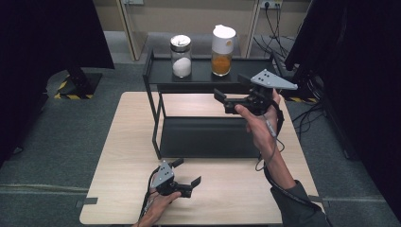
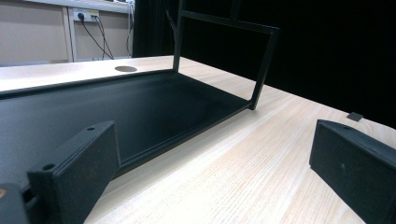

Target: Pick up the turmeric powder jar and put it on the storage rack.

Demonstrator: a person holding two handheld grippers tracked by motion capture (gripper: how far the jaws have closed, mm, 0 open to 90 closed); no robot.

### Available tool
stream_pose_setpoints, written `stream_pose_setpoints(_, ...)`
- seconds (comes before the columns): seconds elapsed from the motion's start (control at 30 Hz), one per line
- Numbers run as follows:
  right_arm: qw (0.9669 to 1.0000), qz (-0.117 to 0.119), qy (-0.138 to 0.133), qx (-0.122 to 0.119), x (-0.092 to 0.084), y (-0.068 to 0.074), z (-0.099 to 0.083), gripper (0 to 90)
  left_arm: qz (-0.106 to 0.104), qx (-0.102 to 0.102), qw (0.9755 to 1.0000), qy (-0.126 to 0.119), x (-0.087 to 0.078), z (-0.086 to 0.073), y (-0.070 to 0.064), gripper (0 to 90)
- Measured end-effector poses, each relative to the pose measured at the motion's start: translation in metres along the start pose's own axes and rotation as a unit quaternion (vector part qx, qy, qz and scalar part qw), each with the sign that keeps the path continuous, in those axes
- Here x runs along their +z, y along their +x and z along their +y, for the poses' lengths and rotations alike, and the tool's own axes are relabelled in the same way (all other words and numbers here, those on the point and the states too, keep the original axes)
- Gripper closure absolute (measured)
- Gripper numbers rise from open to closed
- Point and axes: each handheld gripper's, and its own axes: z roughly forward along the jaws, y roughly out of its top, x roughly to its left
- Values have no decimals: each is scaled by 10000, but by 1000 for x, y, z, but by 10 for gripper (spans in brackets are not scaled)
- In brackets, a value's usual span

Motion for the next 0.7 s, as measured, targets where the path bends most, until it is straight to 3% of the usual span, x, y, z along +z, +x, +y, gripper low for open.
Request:
stream_pose_setpoints(0.17, 9998, 196, -46, -21, -7, -2, -14, 5, 18, 15, 10000, -6, 0, 0, -1, 10)
stream_pose_setpoints(0.47, 9994, 319, -129, -53, -19, 2, -39, 5, 18, 18, 10000, -6, 0, 0, -1, 10)
stream_pose_setpoints(0.7, 9991, 412, -48, -20, -30, 2, -59, 5, 29, 6, 10000, -20, 0, 0, -1, 10)
